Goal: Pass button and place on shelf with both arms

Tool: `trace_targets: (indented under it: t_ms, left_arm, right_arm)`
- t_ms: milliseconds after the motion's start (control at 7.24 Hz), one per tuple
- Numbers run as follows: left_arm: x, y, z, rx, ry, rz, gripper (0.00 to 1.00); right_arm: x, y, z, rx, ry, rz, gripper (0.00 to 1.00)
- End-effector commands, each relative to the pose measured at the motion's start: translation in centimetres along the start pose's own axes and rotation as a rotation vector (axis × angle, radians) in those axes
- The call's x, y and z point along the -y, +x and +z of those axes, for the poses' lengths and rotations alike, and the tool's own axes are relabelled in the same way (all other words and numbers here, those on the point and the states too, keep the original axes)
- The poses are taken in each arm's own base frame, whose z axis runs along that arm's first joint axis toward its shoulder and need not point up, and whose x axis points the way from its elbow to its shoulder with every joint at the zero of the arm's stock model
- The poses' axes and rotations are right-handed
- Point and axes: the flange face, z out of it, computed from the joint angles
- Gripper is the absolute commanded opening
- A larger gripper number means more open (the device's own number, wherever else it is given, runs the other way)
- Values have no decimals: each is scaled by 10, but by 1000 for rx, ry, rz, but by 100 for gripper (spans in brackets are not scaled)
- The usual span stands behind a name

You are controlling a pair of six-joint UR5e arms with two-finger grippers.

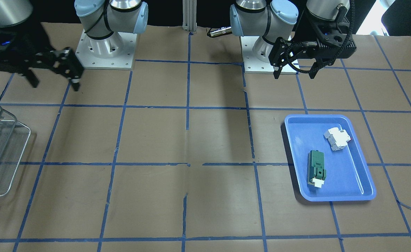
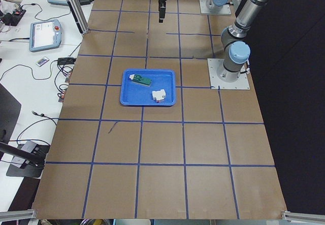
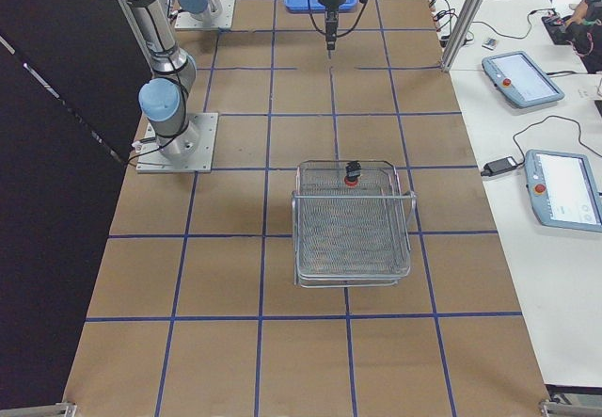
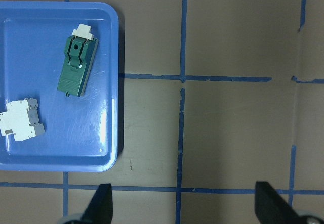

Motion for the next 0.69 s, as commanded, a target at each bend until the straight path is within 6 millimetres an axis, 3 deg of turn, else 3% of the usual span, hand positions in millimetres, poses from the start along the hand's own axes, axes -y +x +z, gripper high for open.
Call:
trace_targets:
  t_ms: [0,553]
  left_arm:
    - [-1,0,-1,-1,-3,1,100]
    - [-1,0,1,-3,-4,1,100]
  right_arm:
    - [-25,-54,-2,17,-3,41,100]
    - [-24,-54,3,6,-9,41,100]
